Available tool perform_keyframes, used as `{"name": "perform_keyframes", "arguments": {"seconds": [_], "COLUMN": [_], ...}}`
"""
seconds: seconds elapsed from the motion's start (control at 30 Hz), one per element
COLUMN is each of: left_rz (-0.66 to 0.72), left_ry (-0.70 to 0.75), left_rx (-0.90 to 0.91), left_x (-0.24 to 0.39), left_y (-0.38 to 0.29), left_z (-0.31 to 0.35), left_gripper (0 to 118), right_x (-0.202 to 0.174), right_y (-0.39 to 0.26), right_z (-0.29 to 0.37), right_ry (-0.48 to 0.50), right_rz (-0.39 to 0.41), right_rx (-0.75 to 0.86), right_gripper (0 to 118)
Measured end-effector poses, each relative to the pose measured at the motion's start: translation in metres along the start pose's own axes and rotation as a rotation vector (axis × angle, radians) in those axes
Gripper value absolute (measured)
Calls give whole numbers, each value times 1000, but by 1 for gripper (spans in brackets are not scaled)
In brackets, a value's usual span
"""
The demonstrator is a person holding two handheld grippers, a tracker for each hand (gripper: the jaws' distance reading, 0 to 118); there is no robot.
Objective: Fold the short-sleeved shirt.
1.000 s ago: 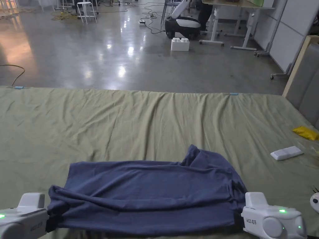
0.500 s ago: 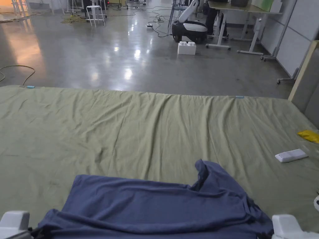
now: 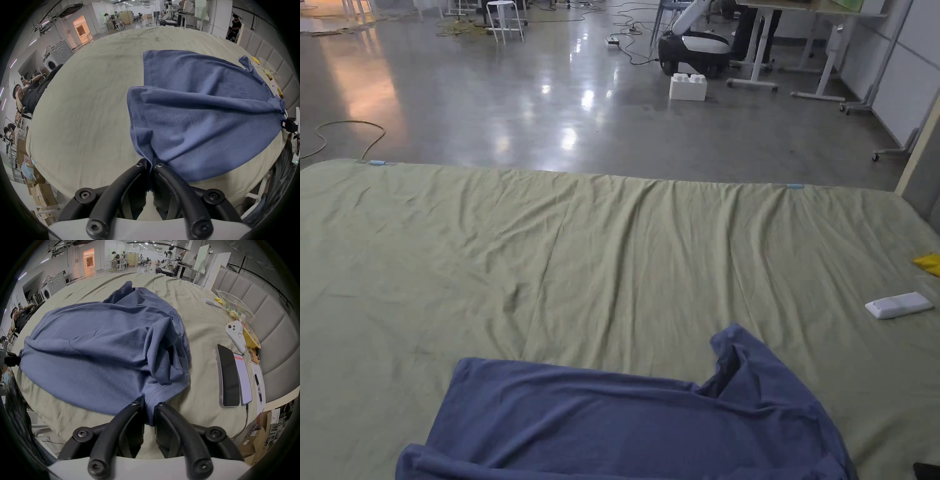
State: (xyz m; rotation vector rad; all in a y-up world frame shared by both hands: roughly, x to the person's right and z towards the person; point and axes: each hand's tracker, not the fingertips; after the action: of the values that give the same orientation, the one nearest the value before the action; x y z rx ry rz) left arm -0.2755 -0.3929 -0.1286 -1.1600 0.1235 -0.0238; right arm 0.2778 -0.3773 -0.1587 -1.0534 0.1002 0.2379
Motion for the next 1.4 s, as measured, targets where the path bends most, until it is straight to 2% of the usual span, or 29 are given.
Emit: {"name": "perform_keyframes", "arguments": {"seconds": [0.1,0.13,0.17,0.2,0.27,0.3,0.33,0.53,0.63,0.73,0.8,0.87,0.97,1.0,1.07,1.1,1.17,1.27,1.4], "left_rz": [9,11,19,31,58,68,101,125,140,132,136,127,126,125,119,120,111,116,125], "left_ry": [11,20,15,9,11,11,-11,-20,-11,-20,-20,11,28,31,48,34,66,70,46], "left_rx": [14,29,38,55,118,141,171,435,567,698,759,817,882,904,933,951,997,1029,988], "left_x": [0,-2,-3,-4,-4,-4,-2,22,39,56,69,78,87,89,92,92,94,93,83], "left_y": [0,1,1,1,4,7,11,43,62,78,88,94,98,99,99,98,95,91,92], "left_z": [2,4,7,11,17,21,23,51,68,90,105,117,129,131,137,140,144,150,142], "left_gripper": [9,13,24,34,43,57,60,60,60,59,58,51,17,15,7,7,7,7,7], "right_x": [-3,-3,-1,2,4,5,5,-20,-37,-56,-66,-75,-84,-87,-89,-89,-88,-92,-94], "right_y": [4,6,9,12,22,29,34,80,98,113,121,128,134,137,139,139,138,138,138], "right_z": [6,9,14,20,32,39,45,74,84,97,107,115,123,125,125,125,124,125,127], "right_ry": [-73,-82,-88,-96,-77,-70,-68,-99,-45,-53,-62,-78,-89,-103,-97,-90,-63,-77,-77], "right_rz": [38,45,36,4,-46,-70,-87,-127,-136,-135,-138,-137,-114,-97,-105,-120,-146,-123,-128], "right_rx": [3,10,37,84,157,201,236,499,644,774,854,920,990,1017,1013,1030,1029,1042,1046], "right_gripper": [70,78,82,82,82,82,82,90,90,90,88,80,40,25,14,6,5,3,3]}}
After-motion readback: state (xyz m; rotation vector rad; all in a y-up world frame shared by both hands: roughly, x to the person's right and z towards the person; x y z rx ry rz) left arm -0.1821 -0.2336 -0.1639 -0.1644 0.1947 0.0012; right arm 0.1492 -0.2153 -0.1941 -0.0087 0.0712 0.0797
